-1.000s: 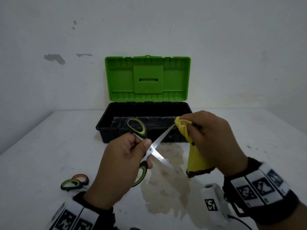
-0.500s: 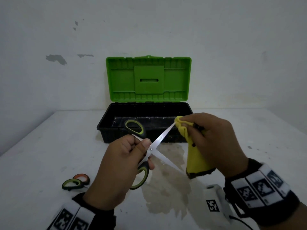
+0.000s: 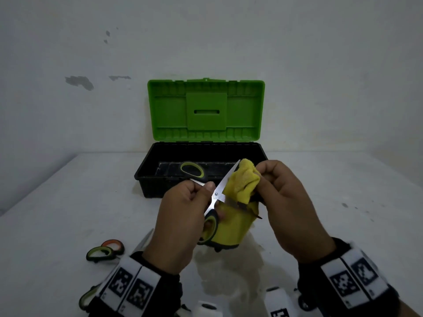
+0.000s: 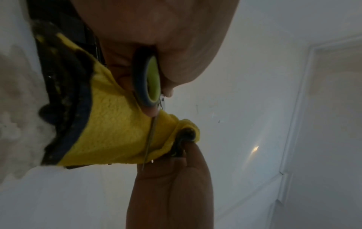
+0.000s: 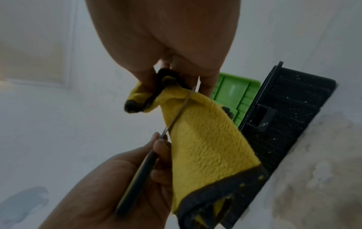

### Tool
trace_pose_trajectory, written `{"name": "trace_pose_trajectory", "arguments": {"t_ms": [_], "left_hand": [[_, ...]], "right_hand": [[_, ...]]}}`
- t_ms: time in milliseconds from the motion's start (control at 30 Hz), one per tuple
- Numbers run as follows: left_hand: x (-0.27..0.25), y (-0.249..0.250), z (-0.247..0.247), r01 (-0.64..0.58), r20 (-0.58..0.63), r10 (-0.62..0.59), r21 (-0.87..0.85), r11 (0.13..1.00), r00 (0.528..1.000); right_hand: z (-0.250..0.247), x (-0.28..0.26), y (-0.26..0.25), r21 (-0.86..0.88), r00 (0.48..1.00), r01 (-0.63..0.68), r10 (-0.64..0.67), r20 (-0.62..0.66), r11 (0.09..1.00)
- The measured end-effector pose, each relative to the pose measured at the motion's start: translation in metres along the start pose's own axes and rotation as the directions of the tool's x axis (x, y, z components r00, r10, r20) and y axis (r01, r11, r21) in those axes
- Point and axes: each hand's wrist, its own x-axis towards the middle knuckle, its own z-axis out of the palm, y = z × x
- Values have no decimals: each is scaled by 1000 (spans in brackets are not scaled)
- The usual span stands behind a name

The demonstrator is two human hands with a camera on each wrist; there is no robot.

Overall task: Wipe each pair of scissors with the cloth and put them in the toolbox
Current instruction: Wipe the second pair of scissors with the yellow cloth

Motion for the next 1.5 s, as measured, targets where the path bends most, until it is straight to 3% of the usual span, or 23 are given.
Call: {"name": "trace_pose_trajectory", "arguments": {"t_ms": [200, 333, 433, 600, 767, 1067, 1200, 1500], "left_hand": [[3, -3, -1, -51, -50, 54, 49, 997, 997], [1, -4, 3, -120, -17, 121, 59, 991, 993], [1, -2, 6, -184, -19, 186, 67, 981, 982], [6, -2, 8, -270, -27, 275, 110, 956, 961], [11, -3, 11, -295, 6, 298, 146, 944, 955], [13, 1, 15, -245, -52, 253, 125, 962, 966], [16, 4, 12, -196, -92, 194, -10, 981, 977], [12, 11, 10, -166, 1, 166, -57, 984, 986]], "right_hand": [[4, -9, -1, 92, 996, -6, -3, 93, 996], [9, -10, -1, -49, 1000, -11, 9, -28, 999], [10, -10, 4, -166, 999, -19, 13, -37, 986], [13, -10, -3, -287, 991, -67, 97, 93, 956], [11, -3, -6, -420, 977, 25, 67, 203, 907], [7, 0, -10, -551, 971, 109, 31, 237, 827], [0, -6, -11, -557, 970, 63, 80, 229, 828], [-13, -21, -19, -582, 966, 86, 74, 247, 809]]}}
